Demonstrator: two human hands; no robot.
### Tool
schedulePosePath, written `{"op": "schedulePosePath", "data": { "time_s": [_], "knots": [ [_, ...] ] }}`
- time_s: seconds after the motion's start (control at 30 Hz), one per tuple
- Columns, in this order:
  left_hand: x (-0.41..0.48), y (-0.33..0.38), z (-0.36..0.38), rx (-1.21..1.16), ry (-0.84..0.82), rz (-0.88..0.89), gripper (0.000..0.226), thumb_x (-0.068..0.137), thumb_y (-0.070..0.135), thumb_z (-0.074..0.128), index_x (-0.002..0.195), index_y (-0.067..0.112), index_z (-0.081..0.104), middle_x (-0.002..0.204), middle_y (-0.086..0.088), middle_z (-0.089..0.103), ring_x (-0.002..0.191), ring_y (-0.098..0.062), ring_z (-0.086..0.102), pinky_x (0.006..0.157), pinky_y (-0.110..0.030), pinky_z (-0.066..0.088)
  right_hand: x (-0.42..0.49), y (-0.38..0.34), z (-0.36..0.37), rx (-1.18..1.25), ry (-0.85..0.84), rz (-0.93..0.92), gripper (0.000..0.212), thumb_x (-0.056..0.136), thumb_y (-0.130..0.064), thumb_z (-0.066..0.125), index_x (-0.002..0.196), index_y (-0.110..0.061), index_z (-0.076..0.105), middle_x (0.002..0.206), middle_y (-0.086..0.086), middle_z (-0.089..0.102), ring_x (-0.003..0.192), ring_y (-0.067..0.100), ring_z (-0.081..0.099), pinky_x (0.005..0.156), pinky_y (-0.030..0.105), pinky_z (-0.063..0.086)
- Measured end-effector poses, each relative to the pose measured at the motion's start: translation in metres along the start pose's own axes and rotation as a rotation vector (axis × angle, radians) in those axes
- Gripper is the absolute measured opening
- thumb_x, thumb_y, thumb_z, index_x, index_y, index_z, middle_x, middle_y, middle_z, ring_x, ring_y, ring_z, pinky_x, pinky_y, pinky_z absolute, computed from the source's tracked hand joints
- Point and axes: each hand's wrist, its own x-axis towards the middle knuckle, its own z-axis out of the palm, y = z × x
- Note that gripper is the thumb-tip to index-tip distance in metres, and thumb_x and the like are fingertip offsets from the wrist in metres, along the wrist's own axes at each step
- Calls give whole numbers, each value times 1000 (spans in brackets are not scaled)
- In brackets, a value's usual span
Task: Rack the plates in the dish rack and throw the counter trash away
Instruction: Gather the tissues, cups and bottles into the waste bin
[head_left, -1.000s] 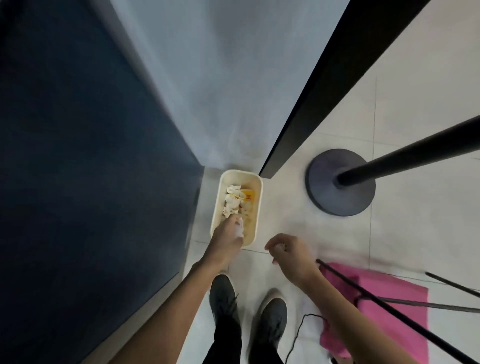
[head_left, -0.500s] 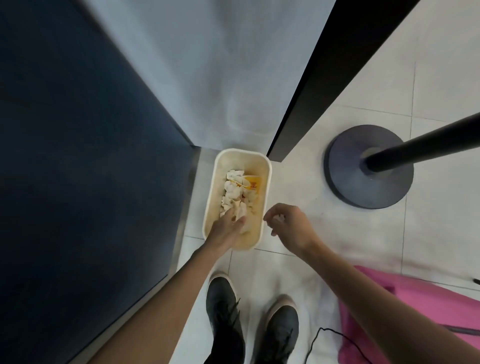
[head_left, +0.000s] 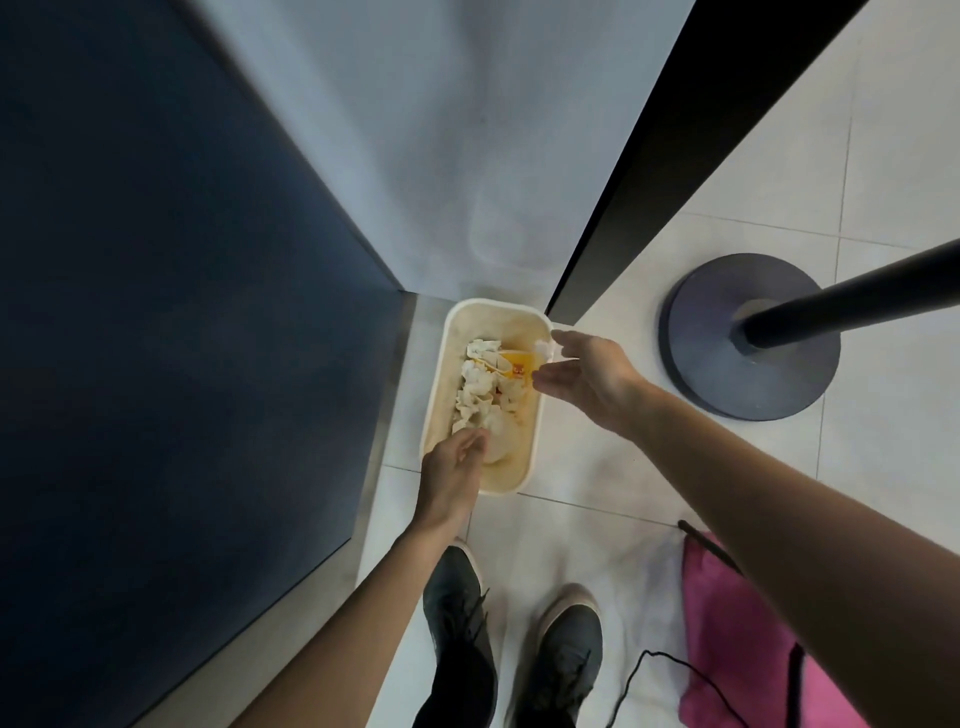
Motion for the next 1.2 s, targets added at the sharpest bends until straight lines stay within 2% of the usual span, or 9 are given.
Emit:
{"op": "schedulePosePath", "data": {
  "time_s": [0.2,0.3,0.47,0.57,0.67,0.77,0.9,1.03,1.2],
  "knots": [
    [-22,23,-7,-125,16,-7,20,101,18,53,107,13,71,105,-1,72,95,-16,70,75,-35,56,-35,13,-11,-136,-25,73,21,104,-8,37,121,-1,47,104,21,56,89,32,65,77,42,57],
    [-39,33,-13,-173,-10,-45,21,100,10,53,93,19,71,98,-2,72,89,-20,69,75,-35,50,-58,28,-22,-252,-1,55,27,103,-11,41,124,2,53,112,23,59,99,36,65,84,46,57],
    [-84,54,-20,-141,-18,-72,25,99,8,52,91,23,70,93,1,74,87,-18,69,75,-38,52,-103,41,-26,-315,25,42,24,101,-8,44,114,-3,63,112,22,64,95,29,64,75,37,55],
    [-116,71,-26,-189,-31,-100,28,95,1,52,91,22,70,90,0,73,85,-19,67,72,-35,47,-138,43,-22,-473,15,-71,30,100,-7,41,117,-6,65,111,13,67,99,24,63,75,34,53],
    [-152,87,-32,-201,-48,-97,30,91,-11,51,92,14,68,87,-7,70,83,-24,63,69,-30,44,-180,43,-20,-663,40,-196,28,97,-13,48,116,-14,69,112,8,70,102,22,65,88,42,55],
    [-191,101,-37,-181,-37,-53,23,91,-11,54,98,7,67,90,-7,69,80,-16,64,65,-16,45,-225,47,-17,-840,20,-314,31,97,-16,49,122,-14,68,121,2,68,109,17,63,92,26,48],
    [-249,111,-46,-31,-3,-3,25,94,0,56,104,19,69,94,4,74,88,-8,69,77,-23,50,-286,57,-17,-987,-55,-369,36,97,-10,47,130,-12,61,134,4,60,123,16,55,98,15,34],
    [-308,122,-61,47,12,13,24,95,5,59,110,20,70,97,10,74,94,-5,68,92,-33,55,-348,61,-16,-1100,-113,-414,39,97,-8,47,134,-14,57,137,7,56,127,21,51,104,23,34],
    [-386,116,-86,117,30,7,24,96,9,59,112,24,69,101,15,73,98,0,67,96,-31,54,-426,77,-6,-1232,-211,-437,41,96,-8,48,135,-12,56,136,9,56,122,26,54,105,30,38]
  ]
}}
